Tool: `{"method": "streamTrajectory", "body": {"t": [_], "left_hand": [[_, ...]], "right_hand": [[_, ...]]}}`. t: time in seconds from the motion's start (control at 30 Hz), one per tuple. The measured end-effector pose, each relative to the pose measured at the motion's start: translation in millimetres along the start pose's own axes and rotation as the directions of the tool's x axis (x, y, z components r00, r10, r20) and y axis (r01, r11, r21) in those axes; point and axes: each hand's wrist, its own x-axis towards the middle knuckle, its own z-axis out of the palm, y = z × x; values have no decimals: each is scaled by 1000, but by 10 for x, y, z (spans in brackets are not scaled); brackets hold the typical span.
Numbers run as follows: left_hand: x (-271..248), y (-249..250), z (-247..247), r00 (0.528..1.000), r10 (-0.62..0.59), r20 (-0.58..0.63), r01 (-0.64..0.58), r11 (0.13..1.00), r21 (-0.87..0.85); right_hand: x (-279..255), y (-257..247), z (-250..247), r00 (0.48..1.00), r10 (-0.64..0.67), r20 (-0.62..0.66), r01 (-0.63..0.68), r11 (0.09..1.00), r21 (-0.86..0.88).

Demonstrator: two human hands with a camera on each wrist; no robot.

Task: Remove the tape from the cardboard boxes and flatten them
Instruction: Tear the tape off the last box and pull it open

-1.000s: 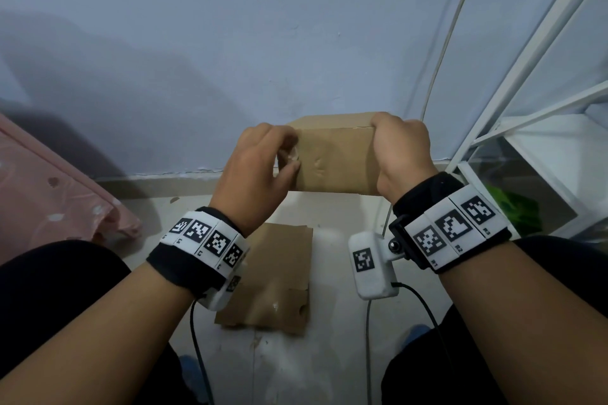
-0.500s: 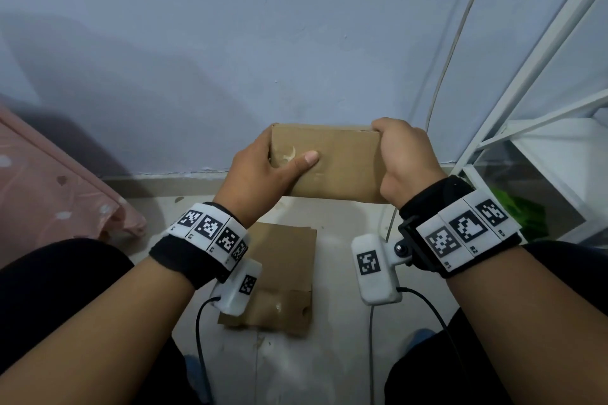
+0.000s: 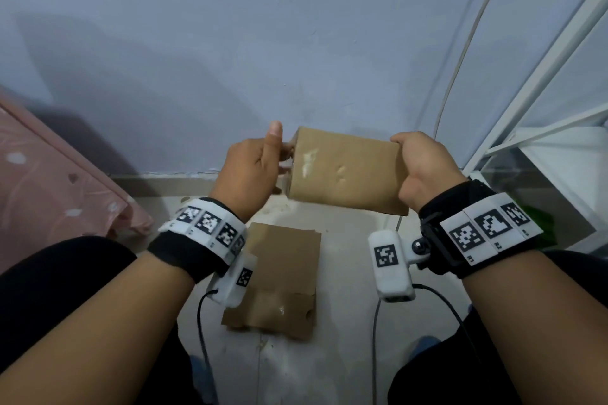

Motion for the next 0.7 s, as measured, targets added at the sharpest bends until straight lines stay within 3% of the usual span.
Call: {"method": "streamTrajectory", "body": {"t": [0.13,0.23,0.3,0.5,0.7], "left_hand": [[-61,59,-7,983,165,83,-180,959,219],[-103,28,90,997,68,29,-73,967,243],[-78,-14,104,993,119,-18,-110,959,263],[-55,-1,-23,943,324,78,-327,855,403],[-58,-1,-28,868,490,86,-458,721,520]], "right_hand": [[94,-5,-39,1000,-11,-20,12,999,47],[13,0,35,999,-24,-45,23,1000,-19],[7,23,53,998,-23,-52,21,999,-34],[89,39,51,999,-23,-25,22,1000,-14],[198,49,19,1000,17,9,-17,1000,-3]]}}
